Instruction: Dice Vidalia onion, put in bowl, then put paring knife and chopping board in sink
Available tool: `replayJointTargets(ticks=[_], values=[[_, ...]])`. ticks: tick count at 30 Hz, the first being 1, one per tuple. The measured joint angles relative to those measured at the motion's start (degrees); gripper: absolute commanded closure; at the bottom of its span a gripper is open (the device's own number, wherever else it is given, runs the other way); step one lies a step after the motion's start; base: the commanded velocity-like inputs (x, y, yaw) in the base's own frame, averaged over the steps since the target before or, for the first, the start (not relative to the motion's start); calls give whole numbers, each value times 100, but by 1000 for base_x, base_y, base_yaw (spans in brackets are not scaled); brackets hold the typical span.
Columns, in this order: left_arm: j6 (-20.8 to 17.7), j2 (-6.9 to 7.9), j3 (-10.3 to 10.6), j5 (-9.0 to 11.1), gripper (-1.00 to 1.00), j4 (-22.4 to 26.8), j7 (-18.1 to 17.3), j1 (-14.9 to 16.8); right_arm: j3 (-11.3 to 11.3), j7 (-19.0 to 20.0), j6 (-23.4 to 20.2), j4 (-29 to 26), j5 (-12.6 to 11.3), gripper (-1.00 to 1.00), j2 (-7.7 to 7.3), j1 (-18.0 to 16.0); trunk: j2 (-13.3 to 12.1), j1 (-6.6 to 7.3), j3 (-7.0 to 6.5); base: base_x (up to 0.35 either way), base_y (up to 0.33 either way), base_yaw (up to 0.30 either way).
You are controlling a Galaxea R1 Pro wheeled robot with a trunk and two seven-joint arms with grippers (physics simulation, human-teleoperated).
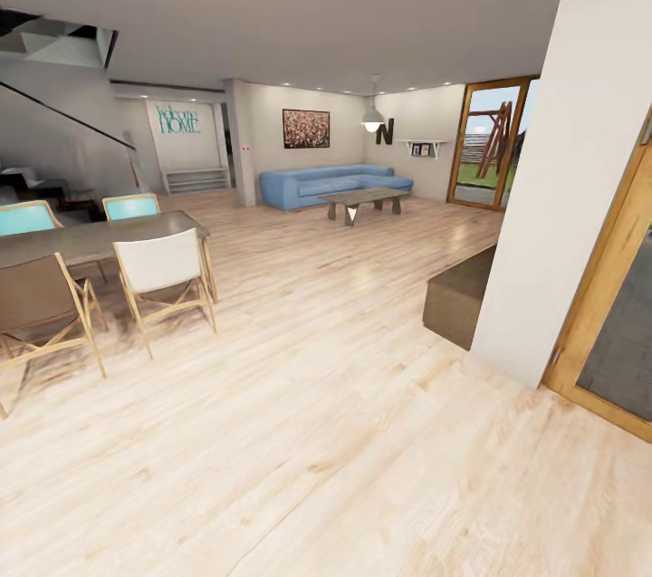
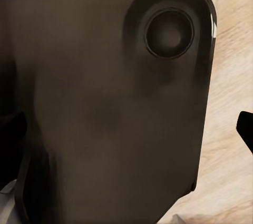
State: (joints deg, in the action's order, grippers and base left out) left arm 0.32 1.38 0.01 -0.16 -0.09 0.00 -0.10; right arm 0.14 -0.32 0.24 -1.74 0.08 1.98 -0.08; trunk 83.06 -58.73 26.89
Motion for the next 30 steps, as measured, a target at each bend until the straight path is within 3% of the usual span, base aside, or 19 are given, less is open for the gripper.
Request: replayJointTargets(ticks=[30], values=[[0, 11, 7, 0, -100, 1, 0, 0, 2, 0, 0, -25, 1, -100, -19, 0, 0, 0, 0, 0, 0, 0]])
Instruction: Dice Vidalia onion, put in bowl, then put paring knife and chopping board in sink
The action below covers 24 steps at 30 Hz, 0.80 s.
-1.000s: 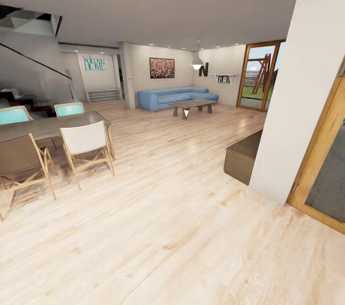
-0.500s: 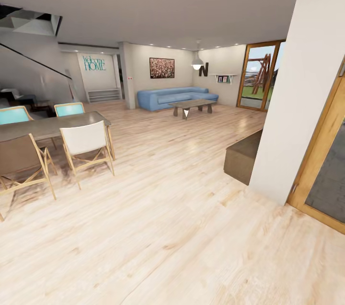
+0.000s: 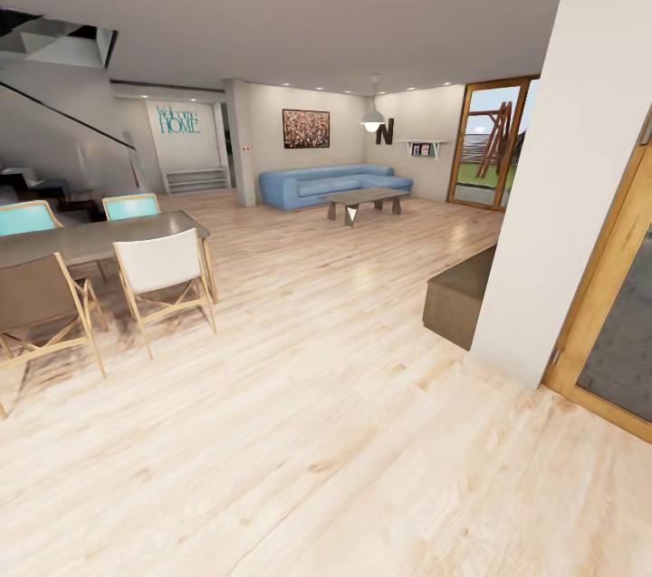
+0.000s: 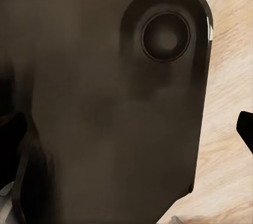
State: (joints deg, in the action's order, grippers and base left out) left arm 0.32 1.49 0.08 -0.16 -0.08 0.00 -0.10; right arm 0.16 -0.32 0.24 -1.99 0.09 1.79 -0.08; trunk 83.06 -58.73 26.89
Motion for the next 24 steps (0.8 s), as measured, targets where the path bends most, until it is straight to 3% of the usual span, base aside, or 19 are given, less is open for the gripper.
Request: replayJointTargets(ticks=[24], values=[[0, 0, 0, 0, -100, 0, 0, 0, 1, 0, 8, -53, 6, -100, -69, 0, 0, 0, 0, 0, 0, 0]])
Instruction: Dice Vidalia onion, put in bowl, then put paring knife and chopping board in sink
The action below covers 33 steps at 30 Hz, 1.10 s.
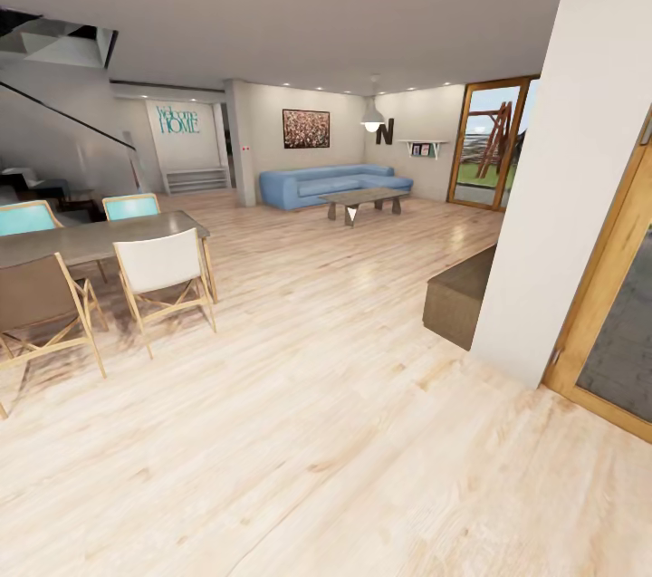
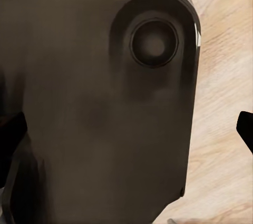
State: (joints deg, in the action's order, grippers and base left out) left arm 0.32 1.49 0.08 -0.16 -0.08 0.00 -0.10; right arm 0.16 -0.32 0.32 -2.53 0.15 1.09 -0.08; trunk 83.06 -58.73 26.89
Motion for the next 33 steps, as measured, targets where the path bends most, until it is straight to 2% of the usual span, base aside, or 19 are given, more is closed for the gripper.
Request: replayJointTargets(ticks=[14, 17, 20, 22, 27, 29, 31, 33], values=[[-3, -5, -6, 6, -100, 0, -2, 0, -3, 6, 41, -73, -6, -100, -4, 0, 0, 0, 0, 0, 0, 0], [-9, -136, -4, 23, -100, -6, -13, 0, -1, 13, 382, -236, -6, -100, -1, 0, 0, 0, 0, 0, 0, 0], [-4, -190, -4, 23, -100, -6, -16, 0, -5, 15, 597, -306, -6, -100, 12, 0, 0, 0, 0, 0, 0, 0], [-9, -225, -12, 23, -100, -3, -15, 0, -6, 14, 757, -461, -6, -100, 26, -1, 0, 0, 0, 0, 0, 0], [35, -294, -30, 28, -100, 21, -23, 1, -7, 1, 984, -1386, -6, -100, 40, -2, 0, 0, 0, 0, 0, 0], [99, -364, -45, 31, -100, 186, -22, 3, -8, -4, 1004, -1852, -6, -100, 40, -1, 0, 0, -1, 0, 0, 0], [266, -458, -51, 29, -100, 625, -5, 5, -8, -8, 1012, -2270, -6, -100, 41, -1, 0, 0, -2, 0, 0, 0], [396, -468, -56, 27, -100, 935, 4, 3, -8, -11, 1014, -2481, -6, -100, 44, -1, 0, 0, -1, 0, 0, 0]])
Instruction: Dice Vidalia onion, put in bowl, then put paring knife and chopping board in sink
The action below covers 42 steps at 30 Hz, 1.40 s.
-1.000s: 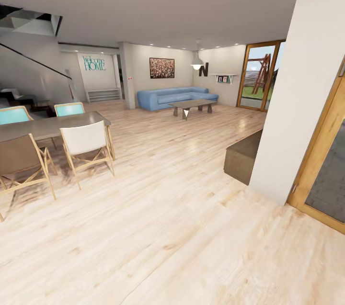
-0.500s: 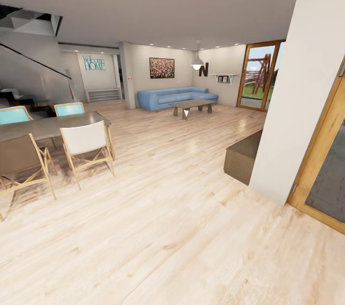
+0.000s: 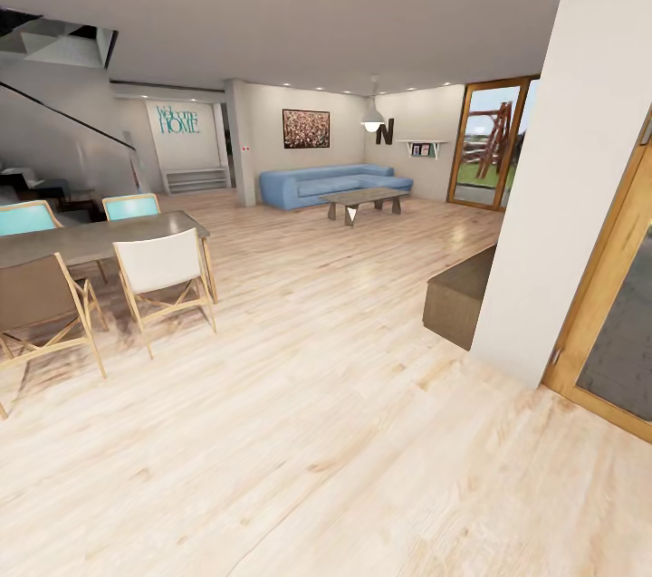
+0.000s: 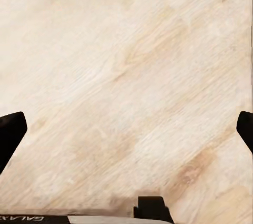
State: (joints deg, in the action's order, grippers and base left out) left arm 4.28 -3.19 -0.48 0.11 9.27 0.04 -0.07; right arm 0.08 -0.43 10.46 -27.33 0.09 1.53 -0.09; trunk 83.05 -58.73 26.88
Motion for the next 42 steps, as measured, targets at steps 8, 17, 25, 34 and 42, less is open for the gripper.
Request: replayJointTargets(ticks=[8, 17, 25, 34, 42], values=[[460, 388, -305, 55, -100, 2493, 38, 1, 0, -5, 151, -930, 0, -100, 0, -6, 0, 0, 0, 0, 0, 0], [777, 460, -1246, 65, -100, 2077, -17, -2, -11, 3, 1056, -506, -29, -100, -2, -6, 0, 0, 1, 0, 0, 0], [1166, 452, -1259, 48, -100, 1800, -25, -1, -13, 3, 1092, -455, -40, -100, 3, -6, 0, 0, 1, 0, 0, 0], [1171, 452, -1256, 46, -100, 1776, -28, -1, -16, 3, 1092, -449, -40, -100, 6, -6, 0, 0, 1, 0, 0, 0], [1170, 452, -1255, 44, -100, 1762, -28, -1, -16, 3, 1095, -448, -40, -100, 4, -7, 0, 0, -18, 0, 0, -168]])
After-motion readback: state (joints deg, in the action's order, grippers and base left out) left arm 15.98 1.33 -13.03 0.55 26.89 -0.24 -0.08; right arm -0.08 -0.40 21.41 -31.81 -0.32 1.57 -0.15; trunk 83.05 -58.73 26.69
